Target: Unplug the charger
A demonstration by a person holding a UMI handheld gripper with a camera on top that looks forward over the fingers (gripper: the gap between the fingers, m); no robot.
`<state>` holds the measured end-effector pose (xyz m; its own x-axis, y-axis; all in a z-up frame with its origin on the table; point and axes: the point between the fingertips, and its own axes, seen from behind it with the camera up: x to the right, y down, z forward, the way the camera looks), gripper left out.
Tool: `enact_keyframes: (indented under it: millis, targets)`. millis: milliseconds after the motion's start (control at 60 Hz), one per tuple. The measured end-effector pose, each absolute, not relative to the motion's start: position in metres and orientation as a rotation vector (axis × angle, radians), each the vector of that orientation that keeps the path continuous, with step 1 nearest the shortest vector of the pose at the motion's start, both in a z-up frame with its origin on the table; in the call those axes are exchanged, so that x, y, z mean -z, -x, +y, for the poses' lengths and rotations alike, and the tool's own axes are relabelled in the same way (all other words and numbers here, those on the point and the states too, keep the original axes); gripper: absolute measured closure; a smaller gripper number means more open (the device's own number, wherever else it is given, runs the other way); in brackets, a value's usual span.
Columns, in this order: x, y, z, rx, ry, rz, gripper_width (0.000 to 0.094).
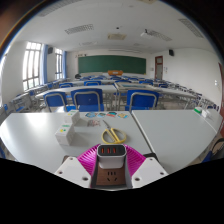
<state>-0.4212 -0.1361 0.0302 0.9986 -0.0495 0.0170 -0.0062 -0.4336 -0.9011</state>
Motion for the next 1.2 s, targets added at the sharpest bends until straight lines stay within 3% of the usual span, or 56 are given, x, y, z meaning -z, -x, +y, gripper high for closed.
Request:
enact_keyframes:
  millis: [217,317,367,517,567,633,750,833,867,967,1200]
  targets:
    - [-0.029,0.422,-0.138,0.05,2.038,0.03,0.0703]
    - [-0.033,0.421,-0.138,0.032,2.042,0.047,0.0717]
    - [-0.067,0.421,-0.132,0.023,1.959,0.042,0.0717]
    - [-0.237,0.412,-0.108,-0.006,1.658,0.019,0.0717]
    - [-0.278,0.397,-0.11,-0.007,1.613,0.048,0.0718]
    - [-0.295,0.363,-0.111,-0.01,1.594,0.092,0.0719]
    - [-0.263,0.298,-0.111,0.053,1.673,0.122,0.0719]
    - [-0.192,0.258,-0.122,0.098,1.766,0.116,0.0719]
    - [-0.184,0.25,-0.119,0.117,1.819,0.113,0.0718]
    - [-0.108,0.217,-0.133,0.135,1.947,0.106,0.0715]
    - [-0.021,0.195,-0.136,0.102,2.087,0.114,0.0555]
